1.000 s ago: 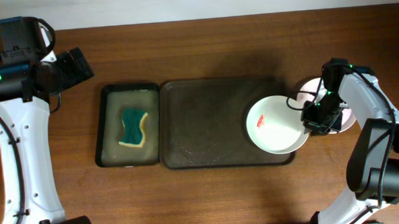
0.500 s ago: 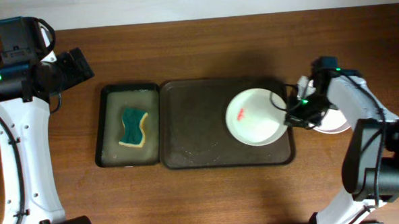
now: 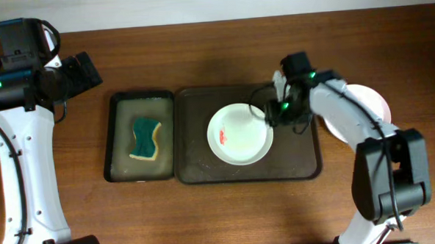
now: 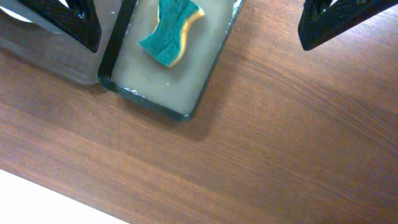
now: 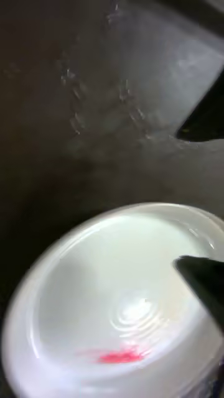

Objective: Clean dirty plates on tray and stack at the side
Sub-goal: 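Move the right gripper back and grip the rim of the last plate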

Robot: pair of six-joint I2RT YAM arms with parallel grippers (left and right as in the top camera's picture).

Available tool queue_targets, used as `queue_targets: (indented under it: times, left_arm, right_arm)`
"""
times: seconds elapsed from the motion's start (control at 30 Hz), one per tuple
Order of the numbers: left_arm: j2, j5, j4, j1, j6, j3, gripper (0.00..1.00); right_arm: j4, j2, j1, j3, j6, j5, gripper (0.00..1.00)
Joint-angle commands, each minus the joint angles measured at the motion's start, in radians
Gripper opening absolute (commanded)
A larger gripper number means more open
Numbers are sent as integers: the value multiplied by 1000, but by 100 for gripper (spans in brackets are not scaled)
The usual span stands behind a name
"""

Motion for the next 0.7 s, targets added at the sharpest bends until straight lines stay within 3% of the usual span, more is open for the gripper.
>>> queue_targets:
  times: [0.0,0.1,0.13,0.17,0.3,0.33,0.4,0.43,0.53,0.67]
  left_arm:
    - [4,0,1,3,-2,-1,99]
    - [4,0,1,3,-2,-1,99]
    - [4,0,1,3,-2,-1,99]
    - [4,0,1,3,-2,-1,99]
    - [4,0,1,3,-2,-1,99]
    - [4,0,1,3,-2,-1,99]
    - [4,0,1,3,-2,-1,99]
    - [4,0,1,3,-2,-1,99]
    - [4,0,1,3,-2,-1,100]
    - [4,0,1,3,-2,-1,99]
  right_arm:
    - [-239,-27,-60,299,-56,-15,61]
    - [-520,-27,-93,514,-85,-8,62]
    - [-555,-27,-97,529,-85,-9,66]
    - [-559,-27,-98,531,-75,-9,98]
    - [-445,-25,-98,531,-83,-9,98]
    - [-457,-25,-96,527,-83,-9,82]
    - [-490,-25,-86,510,-82,-9,32]
    - [-491,-25,-72,483,-82,-9,14]
    - [-420,-25,-25,358,-82,-8,17]
    - [-114,-25,-6,69,-6,-9,30]
